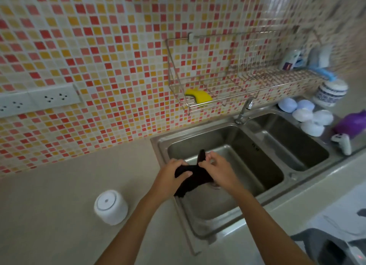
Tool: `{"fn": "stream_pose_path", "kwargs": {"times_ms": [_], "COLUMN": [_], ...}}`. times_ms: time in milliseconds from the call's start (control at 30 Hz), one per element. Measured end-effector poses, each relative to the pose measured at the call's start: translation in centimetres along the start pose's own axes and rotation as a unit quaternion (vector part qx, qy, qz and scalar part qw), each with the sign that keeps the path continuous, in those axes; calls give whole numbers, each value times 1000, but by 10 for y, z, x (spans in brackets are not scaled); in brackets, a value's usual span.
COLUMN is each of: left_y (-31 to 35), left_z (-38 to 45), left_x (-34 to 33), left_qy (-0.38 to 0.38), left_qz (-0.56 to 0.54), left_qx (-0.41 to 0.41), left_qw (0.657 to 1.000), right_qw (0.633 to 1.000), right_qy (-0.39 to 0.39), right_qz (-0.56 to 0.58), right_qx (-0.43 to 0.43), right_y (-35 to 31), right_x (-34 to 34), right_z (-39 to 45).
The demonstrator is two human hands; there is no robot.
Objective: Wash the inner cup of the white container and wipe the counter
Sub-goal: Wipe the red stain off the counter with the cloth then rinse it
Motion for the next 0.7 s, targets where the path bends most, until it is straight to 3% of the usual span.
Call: {"fn": "stream_pose_path", "kwargs": {"times_ms": [167, 400, 567, 700], "left_y": [73, 148, 171, 171], "left_z": [66, 153, 213, 268], "left_x": [3, 0, 1, 3], "left_qy": [55, 163, 225, 228], "left_qz": [-1, -13, -37, -8], "left_qx": [-36, -38, -19, 11], "left_qw": [998, 986, 973, 974], "right_qw": [991, 983, 980, 981], "right_qy": [-63, -25, -18, -27], "right_qz": [93, 97, 85, 63], "right_qx": [74, 155, 180, 179], "right_y": [-26, -54, -76, -88], "right_x": [81, 217, 263, 270], "right_z": [32, 95, 165, 229]}}
Point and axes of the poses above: each hand's wrist, its own z-axis towards the middle knuckle, its own x-axis out of the back of the hand, y = z × x, the point moved 7 cm from there along z, towards the middle knuckle
